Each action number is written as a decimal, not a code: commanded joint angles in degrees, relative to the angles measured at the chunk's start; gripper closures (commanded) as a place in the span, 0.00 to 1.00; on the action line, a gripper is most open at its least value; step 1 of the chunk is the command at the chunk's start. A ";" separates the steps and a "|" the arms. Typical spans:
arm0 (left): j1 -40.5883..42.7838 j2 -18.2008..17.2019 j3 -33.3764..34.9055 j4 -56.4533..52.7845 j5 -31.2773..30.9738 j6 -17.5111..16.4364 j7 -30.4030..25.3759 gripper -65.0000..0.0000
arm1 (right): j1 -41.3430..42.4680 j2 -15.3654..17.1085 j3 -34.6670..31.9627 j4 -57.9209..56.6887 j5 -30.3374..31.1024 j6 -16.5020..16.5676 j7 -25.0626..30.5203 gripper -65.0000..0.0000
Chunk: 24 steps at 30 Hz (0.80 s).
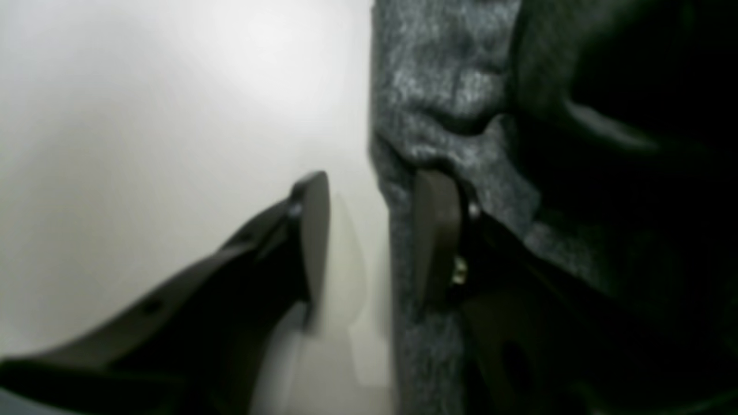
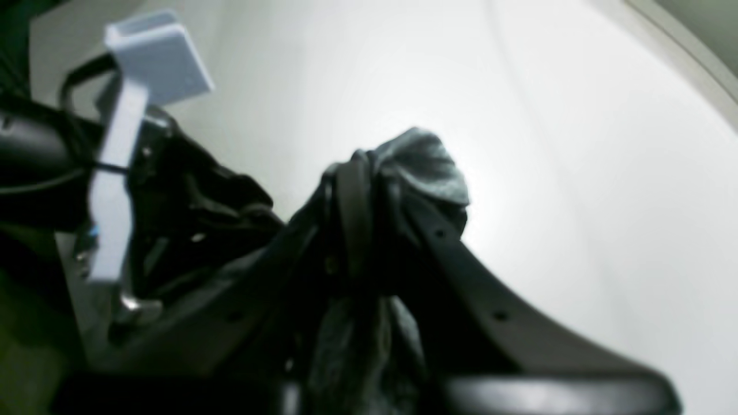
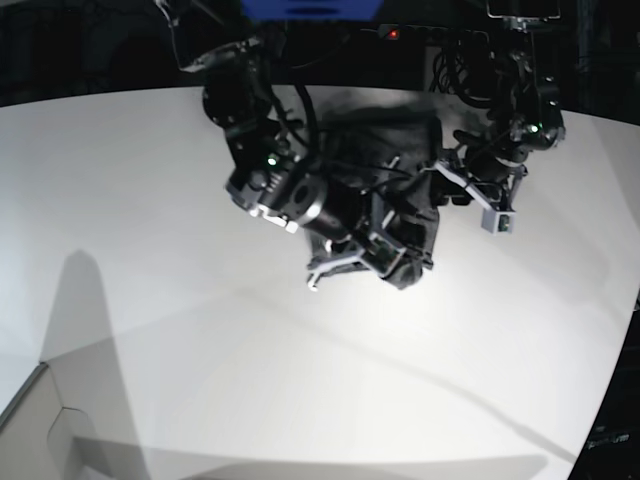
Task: Layout the t-shirt on the table in an organized manner, then fold the t-shirt properly
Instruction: 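Fold the held end over onto the left gripper's side with the right gripper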
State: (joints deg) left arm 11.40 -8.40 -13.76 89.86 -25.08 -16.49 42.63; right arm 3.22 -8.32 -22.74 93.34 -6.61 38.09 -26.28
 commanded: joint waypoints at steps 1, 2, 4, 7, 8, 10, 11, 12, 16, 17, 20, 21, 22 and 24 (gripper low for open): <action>-0.54 -0.17 -0.18 0.90 -0.55 -0.26 -0.83 0.63 | 1.83 -0.68 -0.16 -0.11 1.03 -0.06 2.06 1.00; -0.45 -0.17 -0.18 0.90 -0.55 -0.26 -0.74 0.63 | 2.80 -0.68 0.02 -1.52 1.03 -0.06 2.06 1.00; -0.45 -0.26 -0.18 0.82 -0.55 -0.26 -0.74 0.63 | 4.82 -0.68 0.19 -4.07 1.03 -0.06 2.15 1.00; -0.37 -0.43 -0.18 1.17 -0.55 -0.26 -0.74 0.63 | 6.75 -0.68 0.19 -6.79 1.03 -0.06 2.15 1.00; -0.28 -0.43 -0.18 1.26 -0.55 -0.26 -0.74 0.63 | 6.93 -0.68 0.02 -7.41 1.03 -0.06 2.15 1.00; 0.25 -0.43 -0.44 1.43 -0.55 -0.26 -0.74 0.63 | 7.37 -0.68 -0.25 -8.20 1.03 -0.06 1.89 1.00; 0.34 -0.43 -0.53 1.61 -0.55 -0.26 -0.74 0.63 | 7.28 -0.68 -0.42 -8.29 1.03 -0.06 1.71 1.00; 0.34 -0.52 -0.70 1.61 -0.55 -0.26 -0.74 0.63 | 7.19 -0.68 -1.04 -8.29 1.03 0.02 1.71 1.00; 1.13 -0.52 -0.79 1.61 -0.55 -0.26 -0.74 0.63 | 6.84 -0.68 -4.99 -8.29 0.68 0.11 1.62 0.79; 1.48 -0.61 -0.79 1.70 -0.55 -0.26 -0.74 0.63 | 6.49 -0.68 -5.61 -8.20 0.68 0.38 1.62 0.71; 2.27 -1.75 -0.88 3.28 -0.63 -0.26 -0.74 0.63 | 5.79 -0.68 -5.87 -6.70 0.68 0.20 1.62 0.52; 3.06 -2.19 -0.88 3.98 -0.72 -0.26 -0.74 0.63 | 5.61 -0.68 -5.79 -5.21 0.68 0.11 1.62 0.47; 3.59 -2.54 -0.88 4.77 -0.72 -0.26 -0.74 0.63 | 5.08 -0.68 -5.79 -3.36 0.68 0.11 1.62 0.44; 4.82 -3.60 -1.67 6.18 -0.72 -0.26 -0.74 0.63 | 3.85 -0.68 -4.11 0.42 0.68 0.02 1.62 0.39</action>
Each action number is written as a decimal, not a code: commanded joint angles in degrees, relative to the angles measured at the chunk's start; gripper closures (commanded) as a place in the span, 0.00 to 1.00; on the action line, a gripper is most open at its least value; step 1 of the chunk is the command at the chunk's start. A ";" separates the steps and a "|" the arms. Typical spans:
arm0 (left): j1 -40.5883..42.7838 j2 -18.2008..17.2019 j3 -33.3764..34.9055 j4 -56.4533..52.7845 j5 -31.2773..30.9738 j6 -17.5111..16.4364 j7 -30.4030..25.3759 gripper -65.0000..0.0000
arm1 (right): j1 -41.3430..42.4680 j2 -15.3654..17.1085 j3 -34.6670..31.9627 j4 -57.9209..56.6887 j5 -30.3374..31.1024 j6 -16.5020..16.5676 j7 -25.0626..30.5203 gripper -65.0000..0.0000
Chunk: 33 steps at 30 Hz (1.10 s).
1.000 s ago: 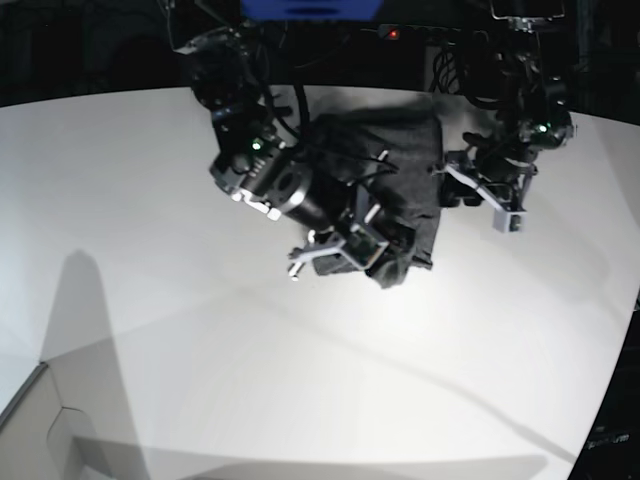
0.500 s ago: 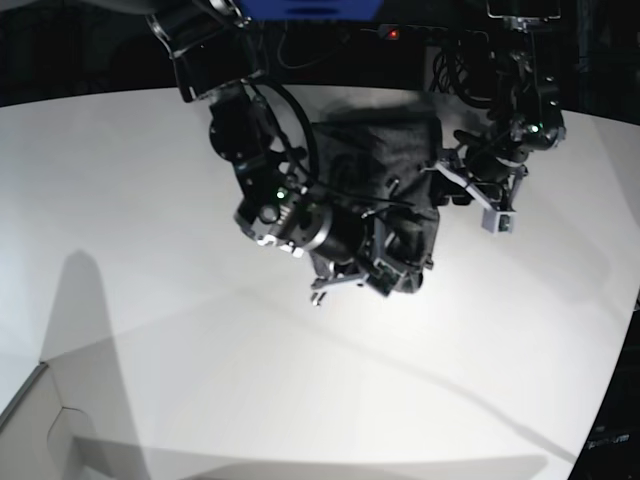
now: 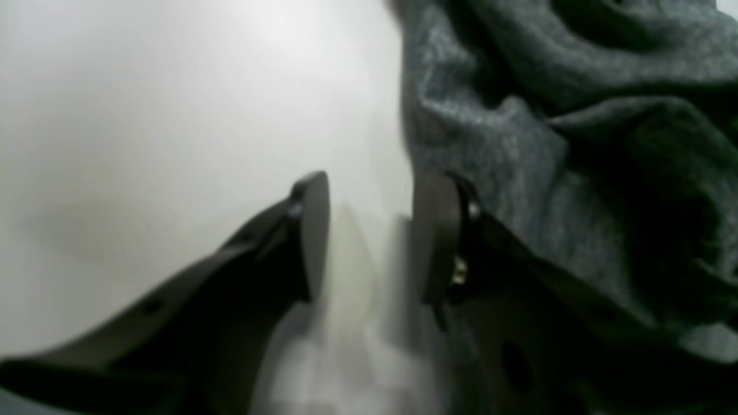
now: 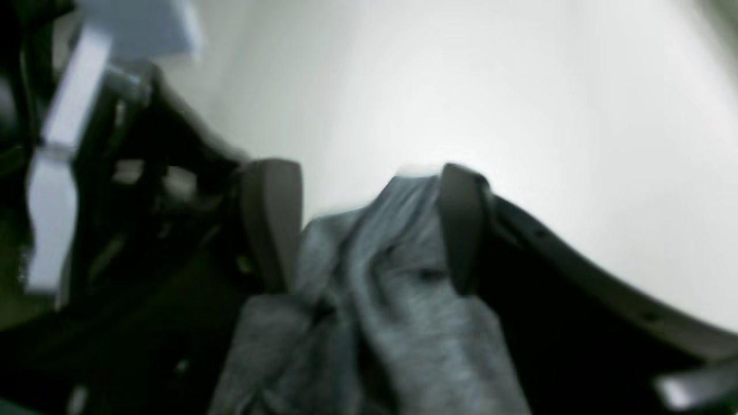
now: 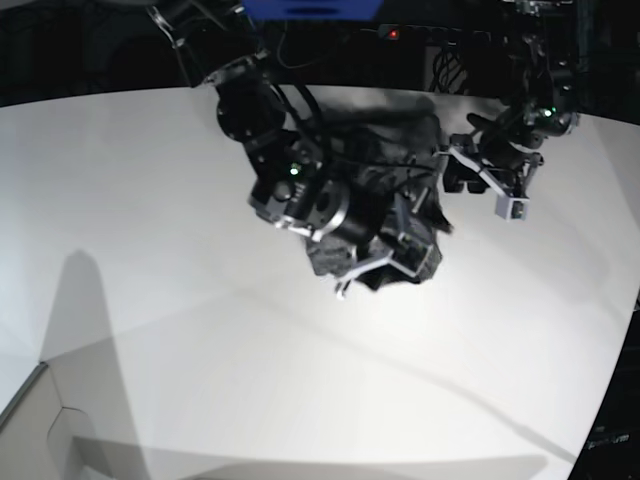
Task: Layout the t-shirt on the table in an organized manner, then fold the t-shirt properly
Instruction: 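Fold the held end over onto the left gripper's side with the right gripper, then press and square the folded bundle's edges with both grippers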
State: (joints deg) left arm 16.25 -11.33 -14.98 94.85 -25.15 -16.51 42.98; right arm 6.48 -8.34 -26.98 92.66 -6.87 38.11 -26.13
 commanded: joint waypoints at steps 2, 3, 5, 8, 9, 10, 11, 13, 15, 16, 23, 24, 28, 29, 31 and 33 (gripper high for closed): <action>1.11 -0.76 -2.29 1.99 -0.83 -0.59 -1.09 0.63 | -1.07 -0.66 3.64 4.26 0.94 0.00 1.47 0.39; 1.55 -0.84 -3.52 2.34 -0.83 -0.67 -1.09 0.63 | -2.04 -0.66 5.40 5.67 0.94 0.00 1.47 0.39; 2.25 -0.84 -6.07 2.60 -0.83 -0.85 -1.09 0.63 | -4.06 -0.66 8.13 8.04 0.94 0.09 1.38 0.39; 2.43 -0.76 -9.41 2.60 -0.92 -0.85 -1.09 0.63 | -8.63 0.29 11.73 11.29 1.20 0.09 -1.17 0.38; 2.43 -0.76 -10.29 2.60 -0.92 -0.85 -1.09 0.63 | -10.22 0.47 12.26 12.17 1.20 0.09 -2.49 0.38; 2.43 -0.84 -11.00 2.60 -0.92 -0.85 -1.09 0.63 | -11.71 0.47 12.78 12.88 1.20 0.09 -3.45 0.38; 2.43 -0.93 -11.70 2.60 -0.92 -0.85 -1.09 0.63 | -13.12 0.47 13.05 13.32 1.20 0.09 -3.98 0.38; 2.34 -1.11 -12.40 2.60 -0.92 -0.94 -1.09 0.63 | -14.79 0.47 13.66 13.40 1.20 0.00 -4.24 0.38; 2.17 -1.11 -13.10 2.60 -0.92 -0.94 -1.09 0.63 | -15.93 0.47 13.75 13.32 1.20 0.00 -4.60 0.38; 2.17 -1.11 -13.46 2.60 -0.92 -0.94 -1.09 0.63 | -16.19 0.47 13.58 13.23 1.20 0.00 -4.68 0.38; 2.43 -1.11 -13.90 2.69 -0.92 -0.94 -1.09 0.63 | -15.93 0.47 13.66 10.06 1.20 0.00 -4.68 0.38; 2.43 -1.11 -13.90 2.69 -0.92 -0.94 -1.09 0.63 | -15.76 0.47 13.66 9.45 1.20 0.00 -4.68 0.38; 3.84 -1.11 -13.90 2.69 -1.01 -0.94 -1.62 0.63 | -14.61 0.38 13.66 7.51 1.20 0.00 -4.68 0.39; 3.93 -1.11 -13.98 2.95 -1.01 -0.94 -1.62 0.63 | -14.44 0.38 13.66 7.34 1.20 0.00 -4.68 0.39; 3.93 -0.84 -15.04 3.04 -1.01 -0.94 -1.62 0.63 | -14.35 0.38 13.40 6.90 1.20 0.27 -4.68 0.44; 3.93 -0.67 -16.09 3.04 -1.01 -0.94 -1.62 0.63 | -14.44 0.38 13.14 6.81 1.29 0.35 -4.68 0.55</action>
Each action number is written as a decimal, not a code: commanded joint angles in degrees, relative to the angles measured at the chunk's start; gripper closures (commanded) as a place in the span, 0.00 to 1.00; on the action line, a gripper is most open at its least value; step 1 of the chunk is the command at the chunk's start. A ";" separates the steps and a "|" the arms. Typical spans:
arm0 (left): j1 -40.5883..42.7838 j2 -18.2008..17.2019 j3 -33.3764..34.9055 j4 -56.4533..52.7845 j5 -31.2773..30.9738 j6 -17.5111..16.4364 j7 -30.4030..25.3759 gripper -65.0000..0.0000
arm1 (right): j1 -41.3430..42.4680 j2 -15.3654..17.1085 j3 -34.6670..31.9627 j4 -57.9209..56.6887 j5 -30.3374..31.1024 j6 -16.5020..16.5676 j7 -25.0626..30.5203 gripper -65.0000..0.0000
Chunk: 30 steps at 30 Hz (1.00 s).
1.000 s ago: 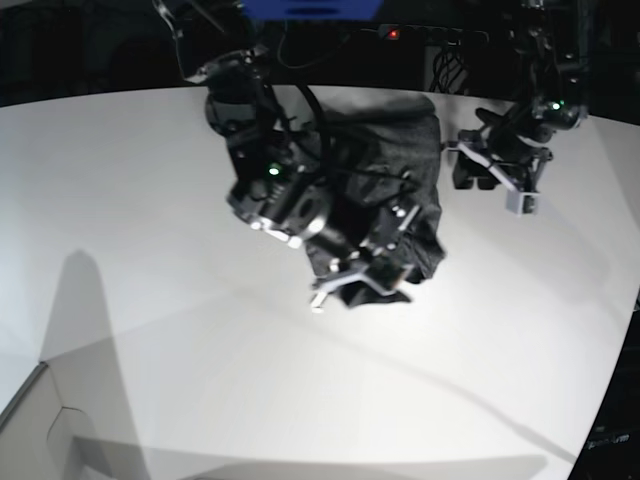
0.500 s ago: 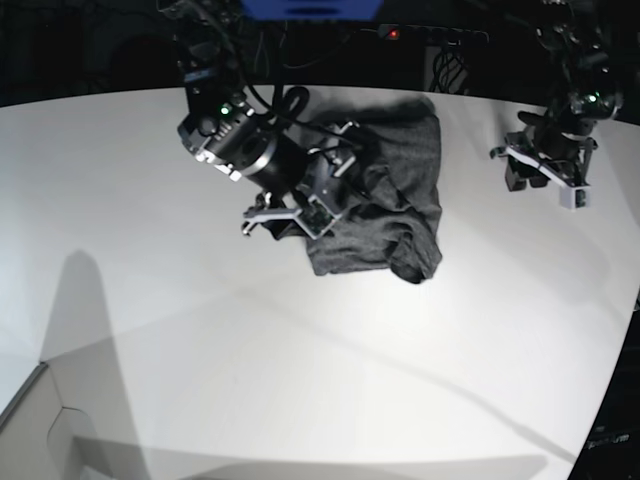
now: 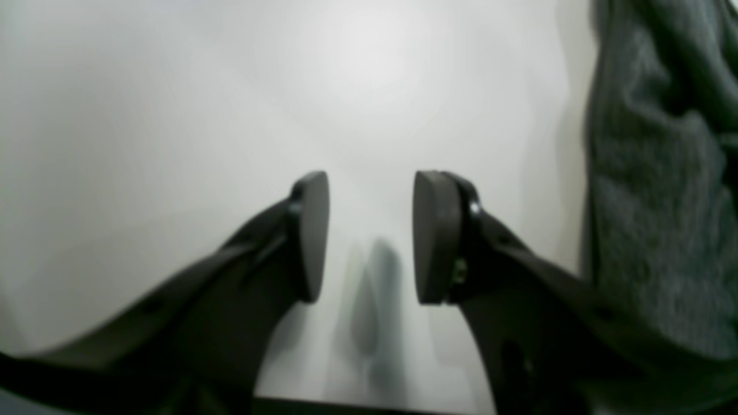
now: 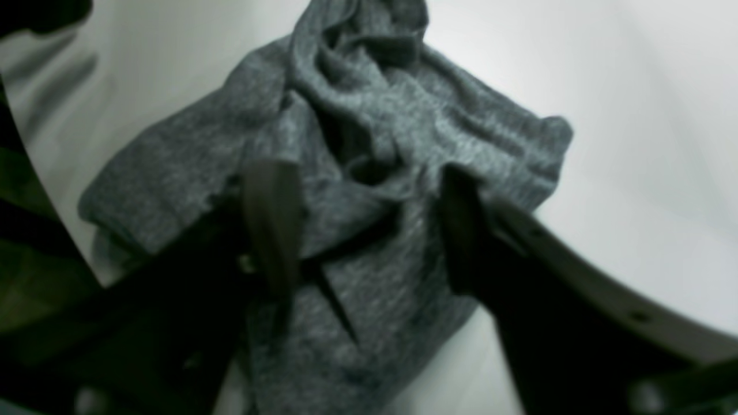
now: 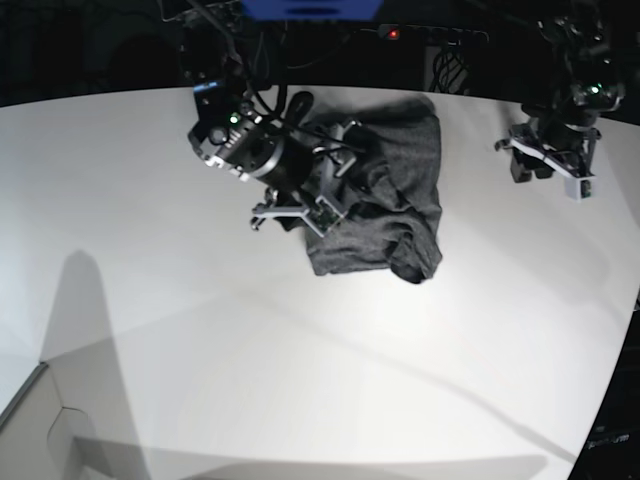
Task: Layout the t-shirt on the table in an organized manner, then fold the t-shirt properly
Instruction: 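Press and square the folded bundle's edges with both grippers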
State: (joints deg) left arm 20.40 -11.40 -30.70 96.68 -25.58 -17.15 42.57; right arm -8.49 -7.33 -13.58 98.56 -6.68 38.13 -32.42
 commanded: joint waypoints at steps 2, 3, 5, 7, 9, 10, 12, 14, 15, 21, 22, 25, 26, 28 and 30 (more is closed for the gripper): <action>-0.23 -0.60 -1.08 1.21 -0.57 -0.30 -0.94 0.63 | 0.36 -0.71 -1.23 0.82 1.09 0.33 1.61 0.71; -0.23 -0.60 -1.43 1.21 -0.57 -0.30 -0.94 0.63 | 0.36 -0.71 -1.93 0.82 1.09 0.33 1.61 0.80; -0.23 -0.69 -2.31 1.21 -0.57 -0.30 -0.85 0.63 | 0.10 -0.80 -2.90 0.82 1.09 0.07 1.61 0.96; -0.23 -0.69 -3.37 1.29 -0.57 -0.30 -0.76 0.63 | -0.08 -0.80 -4.04 1.35 1.09 -0.02 1.61 1.00; -0.23 -0.69 -4.60 1.38 -0.57 -0.39 -0.76 0.63 | -0.96 -0.80 -5.62 2.32 1.09 -0.02 1.70 1.00; -0.23 -0.69 -5.30 1.73 -0.57 -0.39 -0.76 0.63 | -1.66 -0.80 -6.50 3.37 1.09 -0.02 1.70 1.00; -0.23 -0.60 -6.97 2.61 -0.57 -0.39 -0.76 0.63 | -2.63 -0.80 -9.14 5.22 1.09 -0.02 1.70 1.00; -0.23 -0.60 -8.03 3.32 -0.57 -0.39 -0.76 0.63 | -3.51 -0.80 -12.13 6.36 1.09 -0.02 1.70 1.00; -0.23 -0.60 -8.82 3.84 -0.57 -0.39 -0.68 0.63 | -3.86 -0.80 -13.62 6.54 1.09 -0.02 1.88 1.00; -0.23 -0.60 -11.72 4.99 -0.57 -0.39 -0.68 0.63 | -4.48 -0.80 -21.80 3.99 1.09 0.07 1.88 1.00; -0.23 -0.60 -12.07 4.99 -0.57 -0.39 -0.68 0.63 | -4.48 -0.80 -22.94 3.28 1.09 0.24 1.79 1.00; -0.14 -0.60 -12.95 4.99 -0.57 -0.48 -0.68 0.63 | -4.39 -0.80 -25.84 0.91 1.09 0.24 1.79 0.90; -0.14 -0.60 -12.95 4.99 -0.57 -1.36 -0.68 0.63 | -4.39 -0.80 -26.64 0.64 1.09 0.24 1.79 0.84; -0.05 -0.60 -12.95 4.99 -0.57 -5.14 -0.68 0.63 | -4.48 -0.80 -26.90 0.64 1.01 0.24 1.70 0.73; 0.39 -0.60 -12.95 4.99 -0.57 -8.13 -0.68 0.63 | -4.48 -0.80 -26.55 0.82 1.01 0.24 1.70 0.64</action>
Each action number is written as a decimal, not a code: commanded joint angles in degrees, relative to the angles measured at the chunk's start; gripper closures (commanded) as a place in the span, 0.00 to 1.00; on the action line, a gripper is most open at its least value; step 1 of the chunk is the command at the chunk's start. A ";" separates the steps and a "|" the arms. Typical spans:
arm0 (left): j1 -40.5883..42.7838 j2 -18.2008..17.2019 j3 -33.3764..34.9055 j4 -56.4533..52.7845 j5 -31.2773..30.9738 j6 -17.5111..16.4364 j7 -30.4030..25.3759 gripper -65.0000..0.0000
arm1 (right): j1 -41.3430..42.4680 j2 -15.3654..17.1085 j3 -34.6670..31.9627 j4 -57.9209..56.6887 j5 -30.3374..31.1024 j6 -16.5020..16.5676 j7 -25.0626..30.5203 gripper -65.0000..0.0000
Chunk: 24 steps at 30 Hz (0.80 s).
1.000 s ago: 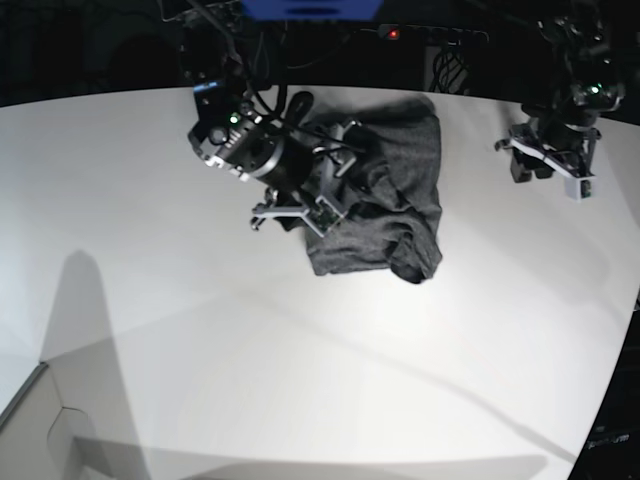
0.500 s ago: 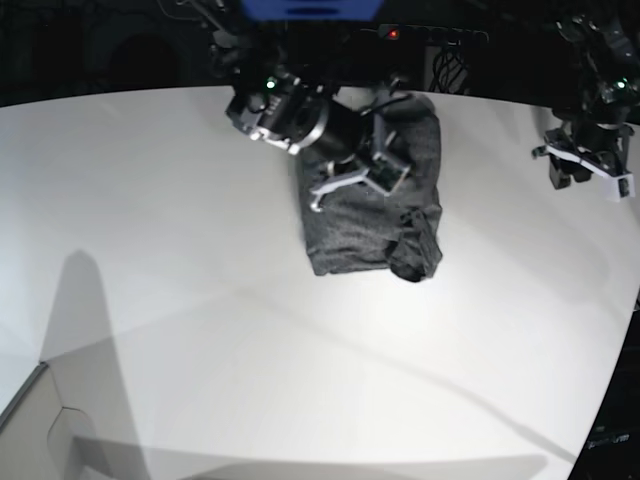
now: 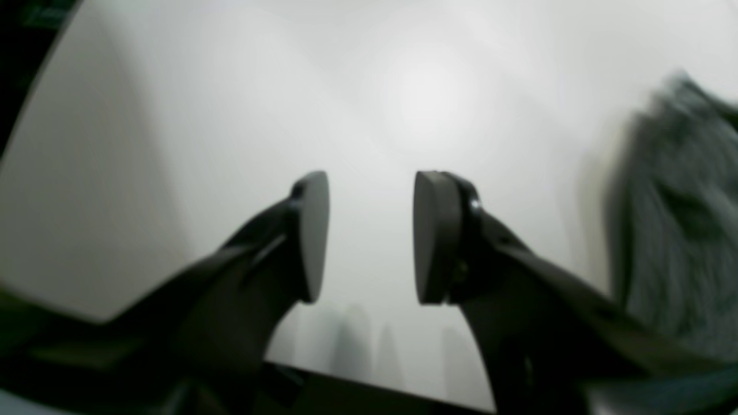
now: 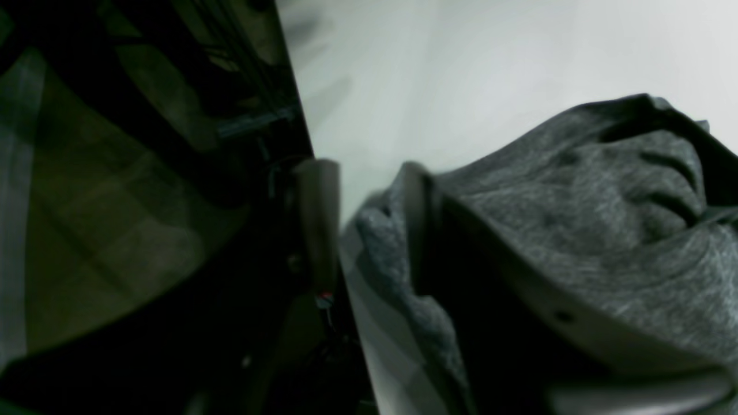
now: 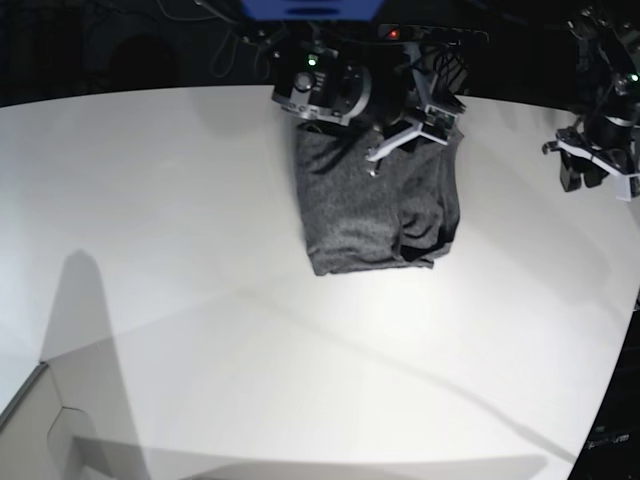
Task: Layout the t-shirt on the table in an organized manner, then fold the t-shirt properly
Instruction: 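Press and square the folded bundle's edges with both grippers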
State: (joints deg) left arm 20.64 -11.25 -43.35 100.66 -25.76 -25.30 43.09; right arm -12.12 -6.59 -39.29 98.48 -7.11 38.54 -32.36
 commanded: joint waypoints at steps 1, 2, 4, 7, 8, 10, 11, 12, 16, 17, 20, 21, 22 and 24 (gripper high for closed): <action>0.15 -0.67 -0.30 1.01 -0.40 -0.85 -1.20 0.63 | -0.85 -1.37 -0.76 1.08 1.44 -0.17 1.72 0.61; 0.24 -0.67 -0.30 1.01 -0.40 -1.29 -1.20 0.63 | -0.85 -1.19 -0.67 1.88 1.36 -0.35 1.72 0.58; 0.15 0.39 -0.30 1.01 -0.40 -1.82 -1.20 0.63 | -1.29 -0.93 1.18 3.37 1.36 -0.35 1.72 0.52; -0.56 2.41 -0.30 1.98 -0.40 -1.91 -1.20 0.63 | -2.43 0.13 6.01 6.97 1.44 -0.35 1.99 0.48; -0.91 3.29 -0.21 2.59 -0.48 -1.91 -1.20 0.63 | -2.43 0.22 7.60 8.20 1.44 -0.35 1.72 0.48; -2.31 5.66 -0.12 3.82 -2.24 -1.91 -1.20 0.62 | -2.78 1.62 11.29 10.14 1.44 -0.35 1.63 0.48; -3.02 6.63 0.06 4.96 -3.82 -1.91 -1.20 0.59 | -2.87 2.33 13.13 11.02 1.44 -0.35 1.63 0.48; -3.46 7.33 0.14 5.84 -5.23 -1.91 -1.20 0.56 | -3.13 2.77 14.36 11.72 1.44 -0.35 1.63 0.48; -6.27 8.39 6.03 7.60 -8.75 -1.29 -0.32 0.49 | -4.89 4.52 19.55 13.74 1.44 -0.17 1.63 0.48; -7.59 8.39 8.32 7.43 -8.84 -1.29 1.00 0.49 | -5.42 4.88 20.69 13.92 1.44 -0.17 1.72 0.48; -11.63 8.56 14.12 5.32 -8.66 -1.21 5.66 0.49 | -7.26 5.14 23.86 14.62 1.44 -0.17 1.99 0.48; -13.04 8.74 15.53 3.21 -8.66 -1.21 6.54 0.49 | -7.79 5.23 24.83 14.80 1.44 -0.08 2.07 0.48; -14.36 8.83 16.67 1.18 -8.66 -1.21 6.80 0.49 | -8.14 5.23 25.62 14.97 1.44 -0.08 2.07 0.48; -17.17 8.92 19.66 -4.71 -8.66 -1.21 6.62 0.49 | -8.23 5.23 27.29 15.24 1.44 -0.08 1.72 0.48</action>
State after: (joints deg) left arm 4.08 -2.15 -23.66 95.13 -33.17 -26.04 50.57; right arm -20.82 -0.99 -11.86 112.53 -6.68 38.11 -32.14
